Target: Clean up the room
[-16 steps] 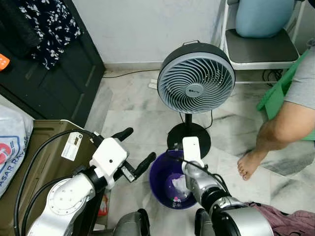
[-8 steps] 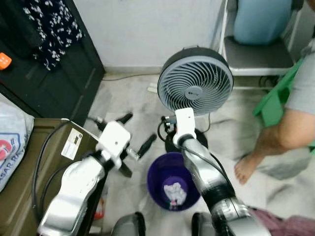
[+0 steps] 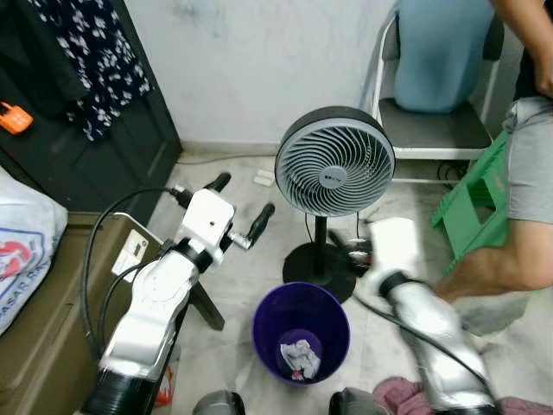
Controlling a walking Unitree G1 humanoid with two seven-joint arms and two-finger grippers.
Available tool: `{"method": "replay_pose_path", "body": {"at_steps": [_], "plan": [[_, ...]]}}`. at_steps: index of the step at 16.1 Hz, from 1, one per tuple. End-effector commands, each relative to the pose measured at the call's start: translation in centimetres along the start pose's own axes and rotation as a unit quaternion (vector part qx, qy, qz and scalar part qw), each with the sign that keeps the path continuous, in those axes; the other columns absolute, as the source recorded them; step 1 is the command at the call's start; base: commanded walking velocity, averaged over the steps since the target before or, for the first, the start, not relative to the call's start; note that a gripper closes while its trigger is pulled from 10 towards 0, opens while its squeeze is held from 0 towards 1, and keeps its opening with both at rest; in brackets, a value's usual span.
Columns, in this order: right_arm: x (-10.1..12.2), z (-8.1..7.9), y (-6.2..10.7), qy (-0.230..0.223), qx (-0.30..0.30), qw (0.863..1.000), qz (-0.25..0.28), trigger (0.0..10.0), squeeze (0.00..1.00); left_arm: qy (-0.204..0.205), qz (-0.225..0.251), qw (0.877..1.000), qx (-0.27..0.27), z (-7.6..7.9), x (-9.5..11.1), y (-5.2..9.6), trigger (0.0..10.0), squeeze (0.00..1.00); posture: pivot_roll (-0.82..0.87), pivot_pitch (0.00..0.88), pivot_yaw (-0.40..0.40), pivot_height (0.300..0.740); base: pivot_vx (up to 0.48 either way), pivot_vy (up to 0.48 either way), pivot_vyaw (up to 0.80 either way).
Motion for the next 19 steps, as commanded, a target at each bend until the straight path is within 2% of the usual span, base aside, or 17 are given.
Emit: {"method": "replay_pose_path", "body": {"at_steps": [1,3,4,6,7,9,10,11,12,13,14,15,16,17,18,19], "plan": [[0.2,0.8,0.6,-0.009,-0.025,1.0,-0.002,10.0,0.0,-0.008,0.004,1.0,0.03,-1.1,0.0,0.0,10.0,0.0,-0.22,0.0,0.117,0.74,0.0,0.0,0.0],[2.2,1.1,0.2,0.01,-0.048,0.998,0.035,10.0,0.0,0.017,0.002,0.995,0.094,-2.4,-0.6,0.2,10.0,0.0,-0.23,0.0,0.129,0.74,0.0,0.0,0.0],[3.6,1.1,-1.1,0.044,-0.088,0.993,0.06,10.0,0.0,0.067,-0.006,0.992,0.11,-2.7,-1.3,0.5,10.0,0.0,-0.24,0.0,0.128,0.74,0.0,0.0,0.0],[5.2,0.5,-2.0,0.045,-0.092,0.988,0.111,10.0,0.0,0.055,-0.003,0.989,0.141,-3.2,-1.5,0.7,10.0,0.0,-0.22,0.0,0.113,0.74,0.0,0.0,0.0],[5.2,1.0,-2.3,0.054,-0.118,0.986,0.104,10.0,0.0,0.048,0.001,0.987,0.156,-3.6,-1.5,0.8,10.0,0.0,-0.22,0.0,0.106,0.74,0.0,0.0,0.0],[4.5,1.9,-2.6,0.022,-0.142,0.986,0.08,10.0,0.0,0.053,-0.002,0.983,0.174,-4.2,-1.8,1.0,10.0,0.0,-0.21,0.0,0.097,0.74,0.0,0.0,0.0],[4.8,2.0,-2.6,0.012,-0.142,0.986,0.086,10.0,1.0,0.059,-0.002,0.982,0.181,-4.5,-1.8,1.1,10.0,0.0,-0.21,0.0,0.097,0.74,0.0,0.0,0.0],[4.8,1.8,-2.9,0.017,-0.14,0.986,0.089,10.0,1.0,0.053,0.001,0.982,0.182,-4.5,-1.8,1.1,10.0,0.0,-0.21,0.0,0.092,0.74,0.0,0.0,0.0],[4.7,1.7,-3.3,0.025,-0.152,0.984,0.091,10.0,0.21,0.041,0.002,0.982,0.186,-4.4,-1.8,1.0,10.0,0.0,-0.2,0.0,0.087,0.74,0.0,0.0,0.0],[4.1,1.2,-3.7,-0.029,-0.123,0.989,0.072,10.0,0.0,0.034,-0.004,0.979,0.199,-4.4,-1.9,1.1,10.0,0.0,-0.19,0.0,0.087,0.74,0.0,0.0,0.0],[4.0,0.7,-3.7,-0.072,-0.096,0.99,0.068,10.0,0.0,0.038,-0.01,0.979,0.201,-4.4,-2.1,1.2,10.0,0.0,-0.19,0.0,0.093,0.74,0.0,0.0,0.0],[4.1,0.5,-3.5,-0.087,-0.1,0.988,0.079,10.0,0.0,0.051,-0.013,0.98,0.193,-4.4,-2.4,1.4,10.0,0.0,-0.19,0.0,0.104,0.74,0.0,0.0,0.0],[3.9,0.8,-3.0,-0.072,-0.128,0.986,0.082,10.0,0.0,0.064,-0.013,0.982,0.176,-4.2,-2.6,1.7,10.0,0.0,-0.2,0.0,0.111,0.74,0.0,0.0,0.0],[3.2,1.0,-2.9,-0.072,-0.144,0.985,0.067,10.0,0.0,0.063,-0.017,0.983,0.171,-4.1,-2.8,1.8,10.0,0.0,-0.2,0.0,0.113,0.74,0.0,0.0,0.0],[2.6,1.2,-2.6,-0.05,-0.16,0.985,0.05,10.0,0.0,0.063,-0.02,0.984,0.164,-3.7,-3.0,1.9,10.0,0.0,-0.2,0.0,0.112,0.74,0.0,0.0,0.0],[2.0,1.1,-2.7,-0.045,-0.15,0.987,0.033,10.0,0.0,0.059,-0.019,0.984,0.165,-3.6,-3.0,1.9,10.0,0.0,-0.2,0.0,0.105,0.74,0.0,0.0,0.0]]}}
Point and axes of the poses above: a point about 5 cm out from each wrist's last joint towards the gripper, its own y axis pointing back from the gripper into the wrist, its own x axis along the axis of the wrist's last joint, z = x × y, the point moved 2 cm from there along -y, pointing out of the wrist towards the gripper, and after that the axes turned 5 degrees about y, right-handed, at the moved point
